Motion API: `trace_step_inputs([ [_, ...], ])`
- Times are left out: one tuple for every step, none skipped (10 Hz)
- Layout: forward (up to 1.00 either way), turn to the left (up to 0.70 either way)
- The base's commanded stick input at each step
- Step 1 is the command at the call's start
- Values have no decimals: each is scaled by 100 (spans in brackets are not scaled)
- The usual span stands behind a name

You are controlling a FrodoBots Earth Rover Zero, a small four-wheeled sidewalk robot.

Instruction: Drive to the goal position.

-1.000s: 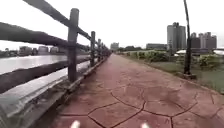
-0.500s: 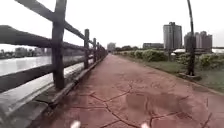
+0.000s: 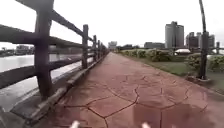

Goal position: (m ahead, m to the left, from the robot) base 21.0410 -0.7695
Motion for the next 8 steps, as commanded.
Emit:
trace_step_inputs([
  [70, 0],
  [70, 0],
  [70, 0],
  [70, 0],
  [70, -2],
  [70, -28],
  [70, -35],
  [70, -26],
])
